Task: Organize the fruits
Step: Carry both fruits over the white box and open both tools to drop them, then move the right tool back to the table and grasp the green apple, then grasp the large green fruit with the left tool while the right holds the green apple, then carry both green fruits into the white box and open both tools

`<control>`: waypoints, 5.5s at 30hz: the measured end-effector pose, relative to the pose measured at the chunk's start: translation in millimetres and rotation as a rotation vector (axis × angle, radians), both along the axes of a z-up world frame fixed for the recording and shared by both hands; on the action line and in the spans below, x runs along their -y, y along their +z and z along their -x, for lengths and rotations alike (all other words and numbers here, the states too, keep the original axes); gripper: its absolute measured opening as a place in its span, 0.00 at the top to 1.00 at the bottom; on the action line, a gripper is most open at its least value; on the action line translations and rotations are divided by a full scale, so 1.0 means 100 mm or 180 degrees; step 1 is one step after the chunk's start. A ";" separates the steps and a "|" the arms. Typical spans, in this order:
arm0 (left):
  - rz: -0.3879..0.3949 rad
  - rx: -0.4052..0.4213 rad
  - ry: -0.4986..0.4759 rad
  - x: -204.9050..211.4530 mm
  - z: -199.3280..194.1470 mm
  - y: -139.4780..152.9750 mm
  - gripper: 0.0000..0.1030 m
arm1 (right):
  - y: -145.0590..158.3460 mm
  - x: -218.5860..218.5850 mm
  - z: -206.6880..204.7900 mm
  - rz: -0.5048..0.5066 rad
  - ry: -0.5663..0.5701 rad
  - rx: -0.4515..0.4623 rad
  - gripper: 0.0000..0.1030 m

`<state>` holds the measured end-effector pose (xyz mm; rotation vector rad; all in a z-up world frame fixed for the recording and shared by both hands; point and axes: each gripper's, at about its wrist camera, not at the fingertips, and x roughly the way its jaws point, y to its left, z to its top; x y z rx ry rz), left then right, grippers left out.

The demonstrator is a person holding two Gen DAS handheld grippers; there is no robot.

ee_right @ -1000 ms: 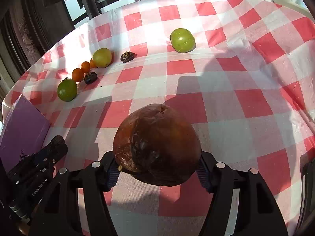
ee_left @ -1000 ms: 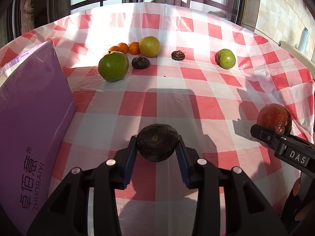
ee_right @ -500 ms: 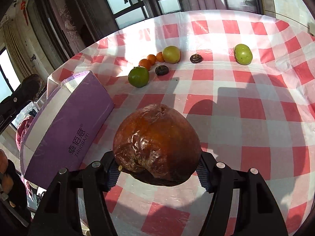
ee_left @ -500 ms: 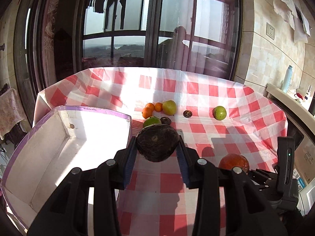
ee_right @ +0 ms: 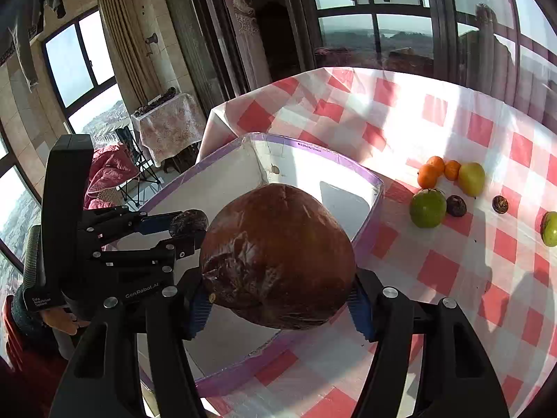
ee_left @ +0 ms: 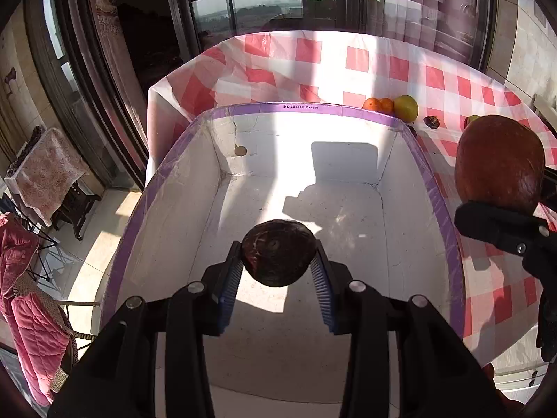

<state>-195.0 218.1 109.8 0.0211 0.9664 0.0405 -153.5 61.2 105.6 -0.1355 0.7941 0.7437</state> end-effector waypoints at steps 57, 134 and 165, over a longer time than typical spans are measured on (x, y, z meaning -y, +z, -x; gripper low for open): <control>0.0869 0.0765 -0.0489 2.50 -0.72 -0.40 0.02 | -1.06 3.31 -0.31 -0.0116 -0.2476 -0.0110 0.04; 0.0926 0.0301 0.0452 1.85 -2.18 -1.06 0.40 | -1.23 3.25 -2.41 0.0273 -0.2862 -0.0287 0.42; 0.1458 0.1163 0.0062 0.92 0.32 0.37 0.40 | -0.42 1.67 0.22 -0.0668 -0.1305 -0.0058 0.42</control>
